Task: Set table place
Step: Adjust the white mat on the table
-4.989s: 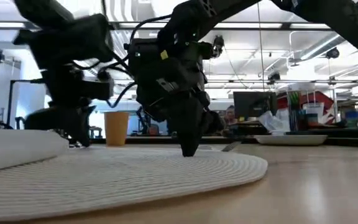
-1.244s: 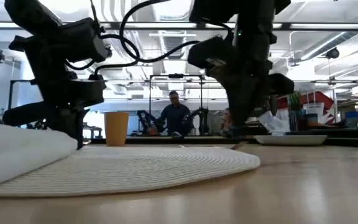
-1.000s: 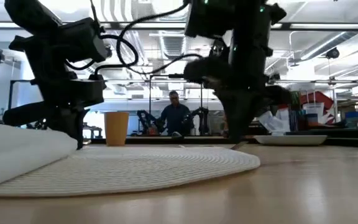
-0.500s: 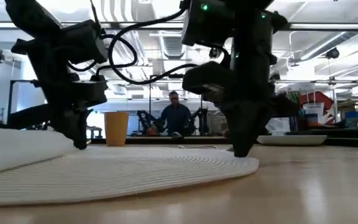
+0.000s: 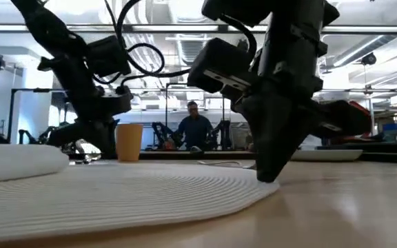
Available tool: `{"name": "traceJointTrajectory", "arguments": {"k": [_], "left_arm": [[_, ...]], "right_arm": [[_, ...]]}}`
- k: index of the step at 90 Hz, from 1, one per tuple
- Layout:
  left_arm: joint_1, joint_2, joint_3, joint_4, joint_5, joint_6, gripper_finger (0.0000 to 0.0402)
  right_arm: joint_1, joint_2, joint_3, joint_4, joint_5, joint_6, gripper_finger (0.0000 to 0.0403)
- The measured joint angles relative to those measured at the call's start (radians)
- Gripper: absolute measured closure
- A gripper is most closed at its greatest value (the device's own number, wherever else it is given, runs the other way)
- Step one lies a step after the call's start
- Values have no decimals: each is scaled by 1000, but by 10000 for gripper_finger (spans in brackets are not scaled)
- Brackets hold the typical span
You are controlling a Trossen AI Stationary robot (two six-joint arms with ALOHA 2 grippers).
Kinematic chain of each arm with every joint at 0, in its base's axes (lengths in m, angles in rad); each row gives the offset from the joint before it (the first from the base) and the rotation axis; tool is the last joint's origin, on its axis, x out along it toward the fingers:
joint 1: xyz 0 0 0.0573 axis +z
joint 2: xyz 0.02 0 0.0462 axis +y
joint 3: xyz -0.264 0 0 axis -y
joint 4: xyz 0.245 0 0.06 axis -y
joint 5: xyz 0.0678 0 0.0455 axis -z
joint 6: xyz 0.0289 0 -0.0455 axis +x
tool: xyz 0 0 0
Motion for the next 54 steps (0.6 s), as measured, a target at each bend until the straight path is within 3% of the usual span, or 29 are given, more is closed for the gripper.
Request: {"name": "traceJointTrajectory", "arguments": {"k": [15,21,33,54], "left_arm": [[40,-25,52,-90,-99,3,402],[46,-72,92,-157,-92,-49,402],[46,-188,183,-284,79,-202,402],[19,-335,296,-644,374,-625,402]], "right_arm": [[4,11,2,26,11,53,403],[0,11,2,21,14,49,403],[-16,11,-2,20,26,46,403],[-58,11,-9,17,37,-3,403]]}}
